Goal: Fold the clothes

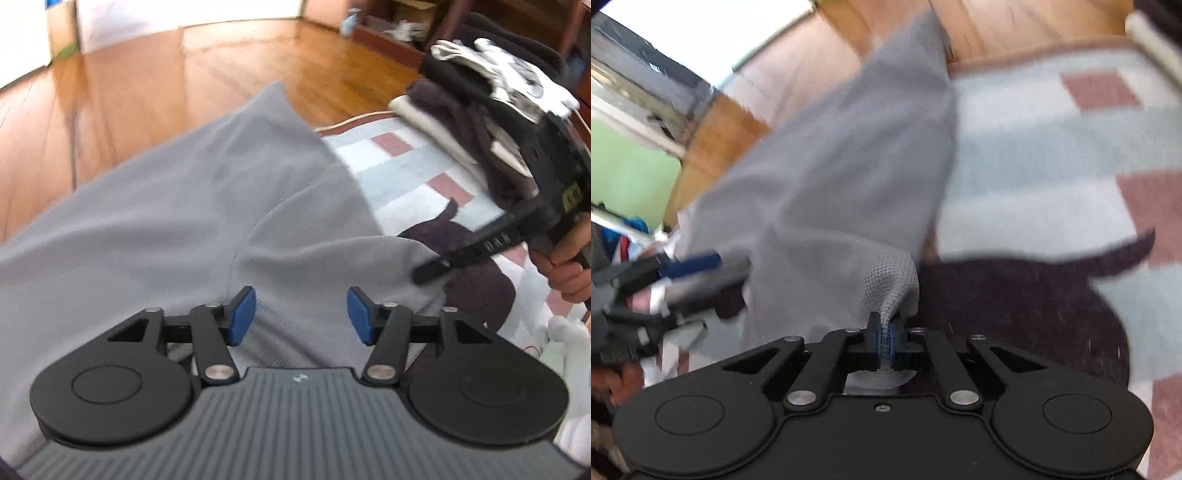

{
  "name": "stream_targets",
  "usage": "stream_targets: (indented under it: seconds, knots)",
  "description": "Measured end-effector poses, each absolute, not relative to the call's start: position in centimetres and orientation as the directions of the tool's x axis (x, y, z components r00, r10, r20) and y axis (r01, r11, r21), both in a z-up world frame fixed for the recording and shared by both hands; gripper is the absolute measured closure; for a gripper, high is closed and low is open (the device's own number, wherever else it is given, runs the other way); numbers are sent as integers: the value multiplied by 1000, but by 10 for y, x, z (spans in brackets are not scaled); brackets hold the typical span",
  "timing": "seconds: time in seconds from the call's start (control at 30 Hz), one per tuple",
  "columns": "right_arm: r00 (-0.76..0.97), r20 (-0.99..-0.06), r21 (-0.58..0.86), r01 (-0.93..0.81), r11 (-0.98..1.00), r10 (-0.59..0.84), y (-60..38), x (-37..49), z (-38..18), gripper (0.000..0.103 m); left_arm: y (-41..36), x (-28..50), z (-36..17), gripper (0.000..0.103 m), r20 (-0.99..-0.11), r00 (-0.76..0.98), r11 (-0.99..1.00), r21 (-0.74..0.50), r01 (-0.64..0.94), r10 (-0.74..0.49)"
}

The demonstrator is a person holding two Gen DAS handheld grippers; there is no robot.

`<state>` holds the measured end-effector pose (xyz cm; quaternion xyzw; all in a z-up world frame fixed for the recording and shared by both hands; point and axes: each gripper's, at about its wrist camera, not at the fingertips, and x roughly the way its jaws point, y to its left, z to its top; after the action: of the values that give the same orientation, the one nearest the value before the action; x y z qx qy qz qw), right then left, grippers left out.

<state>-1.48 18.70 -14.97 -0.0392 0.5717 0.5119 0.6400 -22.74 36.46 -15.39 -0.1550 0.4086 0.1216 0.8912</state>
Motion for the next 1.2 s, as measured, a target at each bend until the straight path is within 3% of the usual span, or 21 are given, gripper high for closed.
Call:
stream_targets:
  seconds: [0.07,0.17,0.23,0.27,0.3,0.4,0.53,0.63,0.7,0.8,0.87,0.93,1.13,1.17,1.2]
  knots:
    - [-154,-741,546,-705,453,654,191,-14,-133,96,365,-221,-152,45,-736,676,910,-253,-329,40]
    - [-175,-685,578,-722,381,707,210,-13,-99,96,367,-210,-149,36,-677,735,883,-357,-305,-20]
    - [-223,-654,596,-740,311,723,231,-20,-82,96,370,-193,-152,14,-646,762,878,-346,-330,32]
    - [-222,-648,596,-743,304,728,237,-19,-81,96,371,-185,-154,9,-631,774,876,-338,-344,60]
    - [-221,-642,596,-746,297,734,244,-19,-79,96,376,-175,-161,11,-643,760,877,-309,-368,92]
    - [-218,-625,595,-755,276,750,264,-17,-74,96,400,-160,-181,98,-707,688,846,-258,-467,165]
    - [-164,-614,594,-740,315,772,273,-2,-73,89,460,-214,-173,100,-689,655,669,-333,-665,309]
    - [-68,-710,456,-803,384,700,271,13,-80,79,506,-276,-169,100,-691,566,437,-382,-814,449]
    - [-5,-774,340,-847,409,634,274,18,-88,78,528,-310,-182,100,-712,514,287,-427,-858,478]
    - [10,-815,300,-848,436,579,280,27,-102,76,548,-334,-207,99,-752,490,152,-476,-866,441]
    - [-18,-816,327,-839,435,577,292,27,-114,58,550,-332,-211,99,-755,487,143,-477,-867,439]
    - [-43,-812,350,-834,427,582,303,28,-122,51,551,-326,-213,99,-758,479,148,-465,-873,443]
    - [-79,-824,379,-812,444,560,338,25,-157,49,546,-313,-214,99,-772,468,199,-425,-883,430]
    - [-80,-810,385,-820,424,581,337,23,-155,54,545,-315,-215,99,-771,471,200,-427,-882,429]
    - [-82,-796,390,-828,404,600,336,21,-153,69,546,-317,-214,99,-770,472,199,-430,-881,429]
